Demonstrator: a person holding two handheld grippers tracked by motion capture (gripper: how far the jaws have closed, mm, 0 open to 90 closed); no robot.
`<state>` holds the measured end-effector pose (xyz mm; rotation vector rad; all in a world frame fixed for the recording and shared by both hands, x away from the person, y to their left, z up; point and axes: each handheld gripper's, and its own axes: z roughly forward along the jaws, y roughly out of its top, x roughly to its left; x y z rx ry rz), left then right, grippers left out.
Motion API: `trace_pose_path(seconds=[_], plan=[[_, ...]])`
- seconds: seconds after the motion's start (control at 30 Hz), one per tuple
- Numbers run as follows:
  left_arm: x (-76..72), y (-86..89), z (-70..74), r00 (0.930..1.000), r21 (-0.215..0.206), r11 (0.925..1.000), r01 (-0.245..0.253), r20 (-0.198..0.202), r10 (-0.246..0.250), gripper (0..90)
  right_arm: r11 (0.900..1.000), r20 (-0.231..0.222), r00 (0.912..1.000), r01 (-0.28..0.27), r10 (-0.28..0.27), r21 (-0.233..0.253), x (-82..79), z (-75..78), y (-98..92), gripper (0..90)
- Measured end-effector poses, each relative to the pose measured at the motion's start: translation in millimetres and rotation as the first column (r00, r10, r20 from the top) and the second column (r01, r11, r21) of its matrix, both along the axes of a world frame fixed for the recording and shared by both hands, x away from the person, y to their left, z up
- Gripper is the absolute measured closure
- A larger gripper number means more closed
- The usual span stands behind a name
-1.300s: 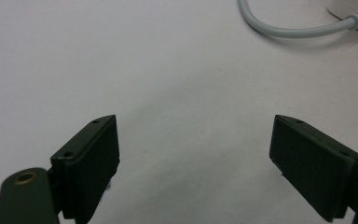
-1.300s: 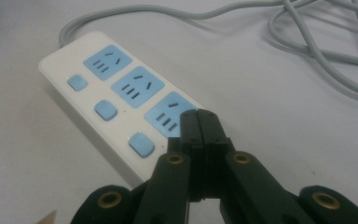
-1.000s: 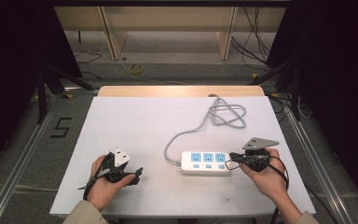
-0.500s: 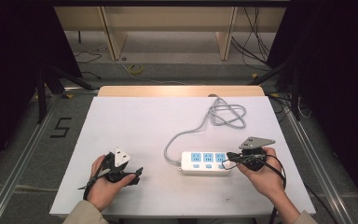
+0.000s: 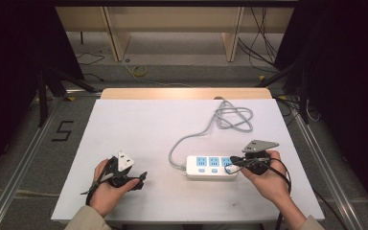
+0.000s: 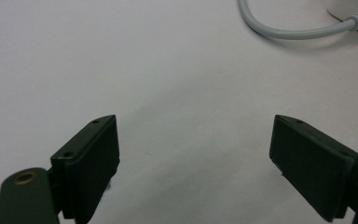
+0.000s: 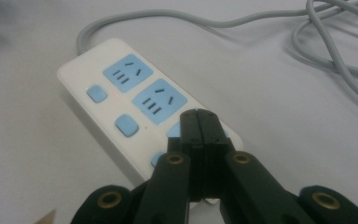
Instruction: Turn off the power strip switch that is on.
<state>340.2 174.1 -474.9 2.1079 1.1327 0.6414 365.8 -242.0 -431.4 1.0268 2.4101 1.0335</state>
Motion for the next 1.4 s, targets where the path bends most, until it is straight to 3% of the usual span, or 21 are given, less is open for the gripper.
trace_pose_path(seconds=[1.4], plan=[[0.0,-0.7,0.7,1.0,-0.004,1.0,-0.001,0.008,0.001,15.5,0.999,-0.003,0.9988,-0.048,0.048,-0.016,4.8,4.8,23.9,90.0]])
